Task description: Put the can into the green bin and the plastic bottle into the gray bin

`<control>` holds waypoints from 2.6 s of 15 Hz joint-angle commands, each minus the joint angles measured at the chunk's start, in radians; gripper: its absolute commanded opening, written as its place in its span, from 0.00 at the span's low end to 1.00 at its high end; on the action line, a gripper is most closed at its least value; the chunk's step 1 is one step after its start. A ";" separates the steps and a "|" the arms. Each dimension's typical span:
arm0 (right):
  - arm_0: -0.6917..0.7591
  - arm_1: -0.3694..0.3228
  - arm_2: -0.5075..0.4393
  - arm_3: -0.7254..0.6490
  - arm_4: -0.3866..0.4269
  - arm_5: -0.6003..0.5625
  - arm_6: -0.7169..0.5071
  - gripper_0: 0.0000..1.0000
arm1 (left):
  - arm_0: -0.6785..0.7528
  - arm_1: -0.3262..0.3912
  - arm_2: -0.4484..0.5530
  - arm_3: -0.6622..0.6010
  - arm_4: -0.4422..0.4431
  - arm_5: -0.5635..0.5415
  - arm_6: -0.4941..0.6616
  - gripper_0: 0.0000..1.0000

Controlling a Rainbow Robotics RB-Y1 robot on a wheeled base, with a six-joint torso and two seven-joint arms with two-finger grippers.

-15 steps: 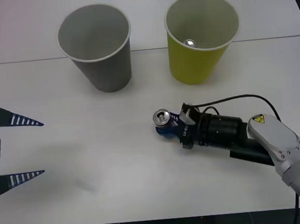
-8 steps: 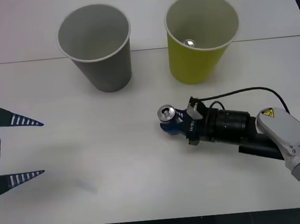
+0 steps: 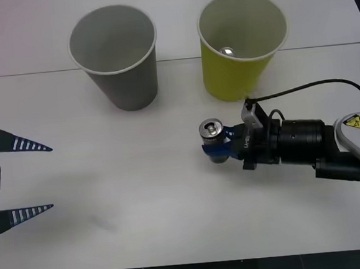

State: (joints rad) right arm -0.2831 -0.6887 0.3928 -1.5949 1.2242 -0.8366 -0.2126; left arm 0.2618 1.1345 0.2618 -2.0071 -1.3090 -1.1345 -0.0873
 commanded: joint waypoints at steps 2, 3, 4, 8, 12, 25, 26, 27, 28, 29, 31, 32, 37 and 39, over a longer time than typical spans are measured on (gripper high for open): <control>0.035 -0.132 -0.006 -0.172 0.001 0.039 -0.205 0.00 | 0.000 0.000 0.000 0.000 0.000 0.000 0.000 1.00; 0.047 -0.170 -0.023 -0.215 0.001 0.042 -0.261 0.00 | 0.000 0.000 0.000 0.000 0.000 0.000 0.000 1.00; 0.065 -0.206 -0.046 -0.257 0.001 0.042 -0.317 0.00 | 0.000 0.000 0.000 0.000 0.000 0.000 0.000 1.00; 0.120 -0.313 -0.170 -0.390 0.078 0.021 -0.573 0.00 | 0.000 0.000 0.000 0.000 0.000 0.000 0.000 1.00; 0.122 -0.315 -0.364 -0.447 0.182 -0.182 -0.838 0.00 | 0.000 0.000 0.000 0.000 0.000 0.000 0.000 1.00; -0.162 -0.316 -0.555 -0.435 0.339 -0.664 -1.159 0.00 | 0.000 0.000 0.000 0.000 0.000 0.000 0.000 1.00; -0.203 -0.316 -0.546 -0.412 0.348 -0.699 -1.159 0.00 | 0.000 0.000 0.000 0.000 0.000 0.000 0.000 1.00; -0.258 -0.316 -0.529 -0.384 0.370 -0.734 -1.159 0.00 | 0.000 0.000 0.000 0.000 0.000 0.000 0.000 1.00; -0.314 -0.316 -0.500 -0.367 0.402 -0.734 -1.159 0.00 | 0.000 0.000 0.000 0.000 0.000 0.000 0.000 1.00; -0.364 -0.316 -0.471 -0.349 0.429 -0.734 -1.159 0.00 | 0.000 0.000 0.000 0.000 0.000 0.000 0.000 1.00; -0.458 -0.316 -0.390 -0.277 0.455 -0.734 -1.159 0.00 | 0.000 0.000 0.000 0.000 0.000 0.000 0.000 1.00; -0.498 -0.315 -0.356 -0.238 0.465 -0.734 -1.159 0.00 | 0.000 0.000 0.000 0.000 0.000 0.000 0.000 1.00; -0.736 -0.270 -0.155 -0.030 0.558 -0.734 -1.159 0.00 | 0.000 0.000 0.000 0.000 0.000 0.000 0.000 1.00; -0.806 -0.229 -0.095 0.056 0.617 -0.734 -1.159 0.00 | 0.000 0.000 0.000 0.000 0.000 0.000 0.000 1.00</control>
State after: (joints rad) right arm -1.0632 -0.9343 0.2749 -1.5722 1.8205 -1.5711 -1.3714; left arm 0.2618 1.1345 0.2618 -2.0071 -1.3090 -1.1345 -0.0873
